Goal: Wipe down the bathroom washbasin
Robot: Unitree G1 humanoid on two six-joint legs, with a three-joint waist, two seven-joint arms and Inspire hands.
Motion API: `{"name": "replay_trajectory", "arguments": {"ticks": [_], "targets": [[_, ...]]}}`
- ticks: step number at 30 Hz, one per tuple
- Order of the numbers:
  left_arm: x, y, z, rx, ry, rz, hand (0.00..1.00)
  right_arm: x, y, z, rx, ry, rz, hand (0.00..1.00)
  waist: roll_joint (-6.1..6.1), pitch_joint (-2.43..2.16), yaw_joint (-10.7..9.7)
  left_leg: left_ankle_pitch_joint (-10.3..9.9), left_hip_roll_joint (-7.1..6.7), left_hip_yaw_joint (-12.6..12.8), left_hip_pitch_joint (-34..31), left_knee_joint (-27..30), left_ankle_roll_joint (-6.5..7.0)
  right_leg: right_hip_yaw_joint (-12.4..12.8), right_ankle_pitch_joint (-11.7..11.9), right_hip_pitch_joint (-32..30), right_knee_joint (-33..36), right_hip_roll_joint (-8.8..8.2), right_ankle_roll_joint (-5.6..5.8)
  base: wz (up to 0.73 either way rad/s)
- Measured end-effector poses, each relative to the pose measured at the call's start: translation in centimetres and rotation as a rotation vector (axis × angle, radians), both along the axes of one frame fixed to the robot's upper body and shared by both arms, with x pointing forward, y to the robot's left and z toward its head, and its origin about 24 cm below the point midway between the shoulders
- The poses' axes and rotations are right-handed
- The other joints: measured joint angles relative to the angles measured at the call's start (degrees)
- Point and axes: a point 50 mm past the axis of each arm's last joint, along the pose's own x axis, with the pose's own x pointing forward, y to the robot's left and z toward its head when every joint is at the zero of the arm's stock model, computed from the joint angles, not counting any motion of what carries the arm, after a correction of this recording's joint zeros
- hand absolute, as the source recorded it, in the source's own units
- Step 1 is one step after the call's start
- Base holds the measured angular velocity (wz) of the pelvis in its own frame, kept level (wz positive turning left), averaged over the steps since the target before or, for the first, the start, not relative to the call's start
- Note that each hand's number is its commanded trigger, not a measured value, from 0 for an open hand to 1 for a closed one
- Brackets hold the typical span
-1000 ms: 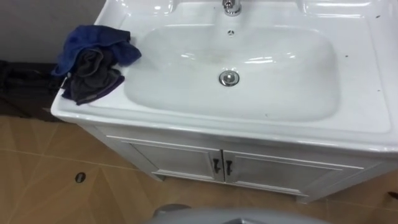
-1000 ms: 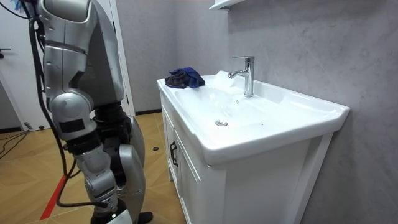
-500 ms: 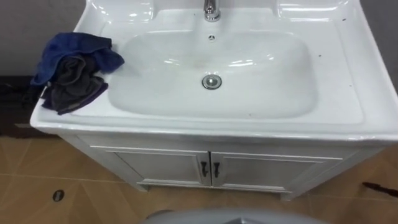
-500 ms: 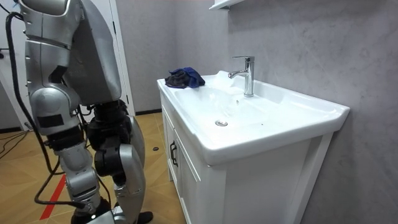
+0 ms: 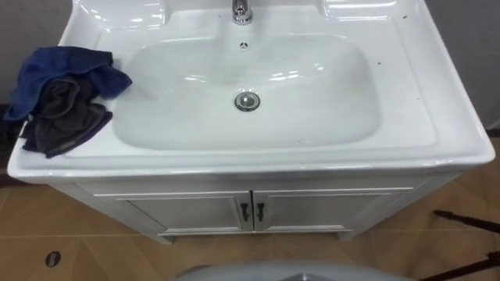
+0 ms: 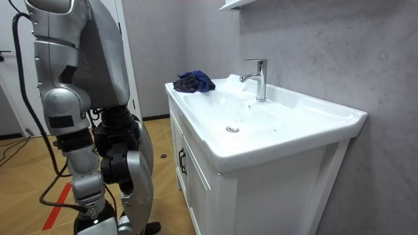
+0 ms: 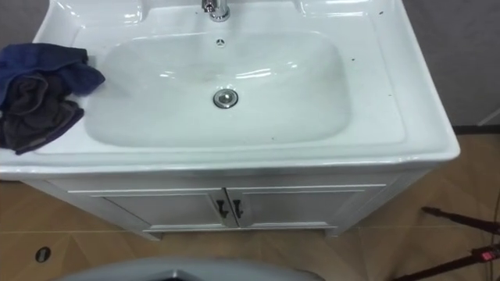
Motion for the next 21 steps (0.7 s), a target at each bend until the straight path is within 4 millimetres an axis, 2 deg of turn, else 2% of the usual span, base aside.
{"name": "replay_trajectory", "arguments": {"ticks": [11,21], "targets": [[-0.3,-0.57,-0.45,-0.064,0.051,-0.005,0.0,0.01,0.28,-0.1,0.015,0.034,0.006,0.0,-0.45,-0.14,-0.1,0.0,-0.01,0.5,0.1,0.0,0.06,0.1,0.0,0.0,0.1,-0.02,0.05,0.0],[-0.52,-0.79,-0.59,-0.096,0.106,-0.094,0.0,0.19,0.51,-0.17,0.02,0.048,0.021,0.0,-0.58,-0.15,0.1,0.0,0.03,1.3,0.1,0.0,0.06,0.8,0.0,0.0,0.2,0.05,0.11,-0.02]]}}
